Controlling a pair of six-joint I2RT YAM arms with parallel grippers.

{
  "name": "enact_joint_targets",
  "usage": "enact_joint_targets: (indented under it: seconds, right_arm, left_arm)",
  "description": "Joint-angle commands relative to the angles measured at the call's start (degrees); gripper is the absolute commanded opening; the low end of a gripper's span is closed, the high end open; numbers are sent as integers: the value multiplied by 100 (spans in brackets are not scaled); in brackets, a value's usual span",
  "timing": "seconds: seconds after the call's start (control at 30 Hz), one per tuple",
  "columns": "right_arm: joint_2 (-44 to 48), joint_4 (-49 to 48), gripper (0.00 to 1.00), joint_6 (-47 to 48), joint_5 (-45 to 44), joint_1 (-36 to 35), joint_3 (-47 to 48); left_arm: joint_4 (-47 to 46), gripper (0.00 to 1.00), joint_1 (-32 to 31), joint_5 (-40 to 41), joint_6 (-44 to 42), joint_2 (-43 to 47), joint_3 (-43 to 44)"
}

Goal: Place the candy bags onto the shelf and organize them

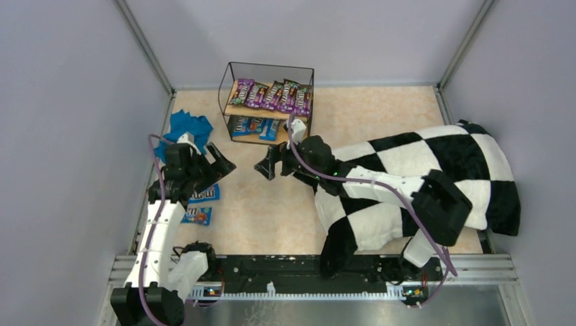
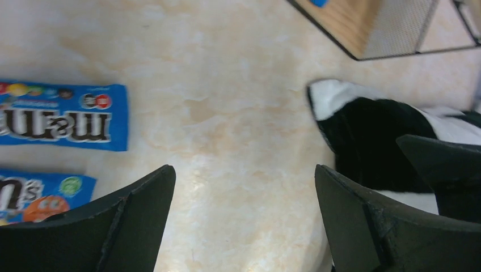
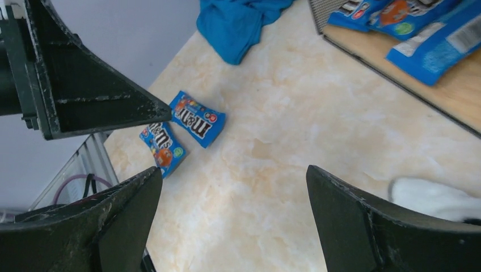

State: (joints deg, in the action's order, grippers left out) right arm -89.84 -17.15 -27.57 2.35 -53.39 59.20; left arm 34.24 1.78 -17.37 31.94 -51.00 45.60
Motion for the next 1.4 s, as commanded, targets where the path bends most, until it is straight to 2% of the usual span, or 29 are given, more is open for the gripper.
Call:
enact_joint_targets:
  seconds: [0.0,0.1,0.23,0.33,0.47,0.67,0.8,0.93,1.07,1.2,1.27,1.37]
  right_arm:
    - [-871,-1696,97,-25,866,-82,609]
    - [-1346,-2113,97,46,1371,-126,831]
    - [-1707,-3391,98,709,1505,-155,186]
    - [-1854,-3145,97,638,1256,-155,205]
    - [-1525,-3097,99,978,1065,-150,46]
    - [-1594,-2825,99,1200,742,-129,151]
    - [-1479,-2743,99,859,840,-128,164]
    - [-1265,-3147,99,767,873,-119,-136]
    - [-1330,-2723,99,676,757,-65,61]
    - [-1045,-2666,99,691,740,-30,-109]
    - [-853,-2719,99,798,706,-32,-272]
    - [-665,-2674,99,913,455,-29,-441]
  left_arm:
    - [731,98,29,1881,644,-166,107]
    - [674,98,68,2403,1000,-394,85]
    - [244,99,346,2481,1166,-915,-48]
    - [-1,99,606,2180,1442,-1428,-144]
    - [-357,99,1155,1769,2100,-1935,-479]
    - [-208,99,1378,2395,2943,-2079,-546]
    - [-311,99,1382,2377,3056,-2208,-524]
    - [-207,99,1371,2108,3041,-2713,-278]
    - [-546,98,1367,1787,2968,-3109,-376]
    - [-885,84,1338,1615,2748,-3063,-612]
    - [-1024,72,1265,1360,2497,-3031,-684]
    - [-905,68,1071,1290,2165,-3087,-648]
